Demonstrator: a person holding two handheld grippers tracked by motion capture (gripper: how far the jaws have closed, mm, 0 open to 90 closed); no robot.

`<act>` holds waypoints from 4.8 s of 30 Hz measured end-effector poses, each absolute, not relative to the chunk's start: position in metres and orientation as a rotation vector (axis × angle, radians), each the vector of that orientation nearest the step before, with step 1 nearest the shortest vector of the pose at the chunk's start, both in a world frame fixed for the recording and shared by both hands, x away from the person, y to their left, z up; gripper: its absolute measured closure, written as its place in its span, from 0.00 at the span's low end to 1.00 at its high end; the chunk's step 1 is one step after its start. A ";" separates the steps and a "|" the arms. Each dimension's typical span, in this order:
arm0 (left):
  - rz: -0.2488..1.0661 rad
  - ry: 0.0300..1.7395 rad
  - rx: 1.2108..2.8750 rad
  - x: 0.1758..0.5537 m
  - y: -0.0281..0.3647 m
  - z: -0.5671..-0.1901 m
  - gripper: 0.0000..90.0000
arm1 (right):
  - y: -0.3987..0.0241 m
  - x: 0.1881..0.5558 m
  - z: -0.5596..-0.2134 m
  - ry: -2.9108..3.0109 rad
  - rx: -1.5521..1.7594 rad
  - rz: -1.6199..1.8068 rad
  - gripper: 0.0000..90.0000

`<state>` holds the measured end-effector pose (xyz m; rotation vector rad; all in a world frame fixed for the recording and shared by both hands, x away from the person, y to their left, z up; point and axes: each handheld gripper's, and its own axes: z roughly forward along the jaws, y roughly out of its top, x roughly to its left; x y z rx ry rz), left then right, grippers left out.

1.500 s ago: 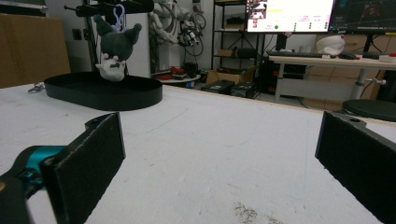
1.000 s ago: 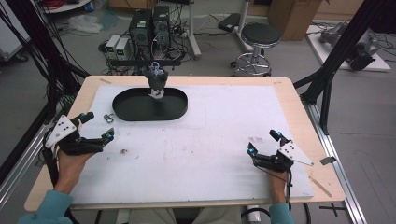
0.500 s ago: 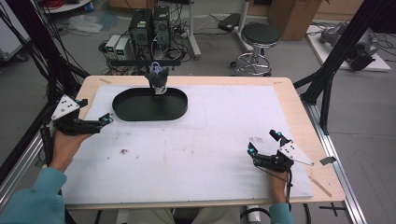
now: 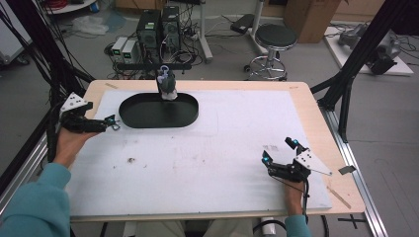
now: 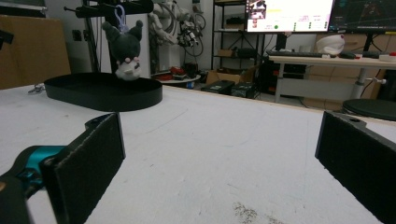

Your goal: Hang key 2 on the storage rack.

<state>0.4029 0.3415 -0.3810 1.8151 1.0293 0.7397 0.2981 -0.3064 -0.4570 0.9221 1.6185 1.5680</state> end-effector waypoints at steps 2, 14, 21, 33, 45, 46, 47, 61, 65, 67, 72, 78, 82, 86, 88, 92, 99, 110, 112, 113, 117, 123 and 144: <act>0.728 1.038 1.842 0.409 0.342 -0.381 0.02 | -0.306 0.298 -0.457 1.618 0.926 1.571 0.01; 0.656 1.099 1.900 0.427 0.341 -0.381 0.13 | -0.307 0.298 -0.457 1.620 0.930 1.575 0.01; 0.648 1.126 1.942 0.435 0.339 -0.390 0.13 | -0.307 0.298 -0.457 1.621 0.928 1.573 0.01; 0.581 1.189 2.075 0.447 0.335 -0.410 0.20 | -0.307 0.298 -0.457 1.618 0.929 1.574 0.01; 0.609 1.250 2.149 0.451 0.334 -0.418 0.32 | -0.307 0.298 -0.457 1.617 0.927 1.574 0.01; 0.610 1.246 2.152 0.451 0.334 -0.418 0.33 | -0.307 0.298 -0.457 1.617 0.926 1.575 0.01; 0.611 1.244 2.150 0.451 0.334 -0.418 0.35 | -0.307 0.298 -0.457 1.616 0.926 1.575 0.01; 0.643 1.229 2.212 0.451 0.327 -0.421 0.58 | -0.306 0.297 -0.457 1.616 0.934 1.576 0.01; 0.654 1.232 2.230 0.452 0.327 -0.422 0.62 | -0.306 0.297 -0.457 1.616 0.937 1.579 0.01; 0.661 1.234 2.230 0.452 0.327 -0.423 0.64 | -0.306 0.297 -0.457 1.616 0.938 1.579 0.01; 0.666 1.230 2.243 0.453 0.325 -0.424 0.67 | -0.306 0.297 -0.457 1.616 0.937 1.580 0.01; 0.676 1.237 2.246 0.453 0.325 -0.424 0.77 | -0.306 0.297 -0.457 1.615 0.937 1.579 0.01; 0.685 1.246 2.246 0.453 0.326 -0.424 0.80 | -0.307 0.297 -0.457 1.616 0.935 1.578 0.01; 0.694 1.248 2.240 0.453 0.326 -0.422 0.86 | -0.307 0.297 -0.457 1.616 0.936 1.578 0.01; 0.692 1.249 2.243 0.453 0.326 -0.423 0.88 | -0.307 0.297 -0.457 1.617 0.936 1.579 0.01; 0.692 1.256 2.246 0.453 0.326 -0.424 0.90 | -0.307 0.297 -0.457 1.616 0.935 1.577 0.01; 0.703 1.259 2.241 0.453 0.326 -0.424 0.95 | -0.307 0.297 -0.457 1.617 0.937 1.579 0.01; 0.710 1.269 2.230 0.453 0.327 -0.423 0.97 | -0.307 0.297 -0.457 1.617 0.937 1.580 0.01; 0.719 1.272 2.233 0.453 0.326 -0.423 0.97 | -0.307 0.297 -0.457 1.617 0.936 1.579 0.01; 0.721 1.273 2.236 0.453 0.326 -0.423 0.98 | -0.307 0.297 -0.457 1.616 0.937 1.581 0.01; 0.725 1.302 2.225 0.453 0.326 -0.422 0.98 | -0.307 0.297 -0.457 1.617 0.936 1.578 0.01; 0.670 1.353 2.154 0.451 0.333 -0.418 0.98 | -0.307 0.297 -0.457 1.616 0.936 1.580 0.01; 0.609 1.207 1.928 0.435 0.345 -0.383 0.99 | -0.306 0.297 -0.457 1.616 0.935 1.578 0.01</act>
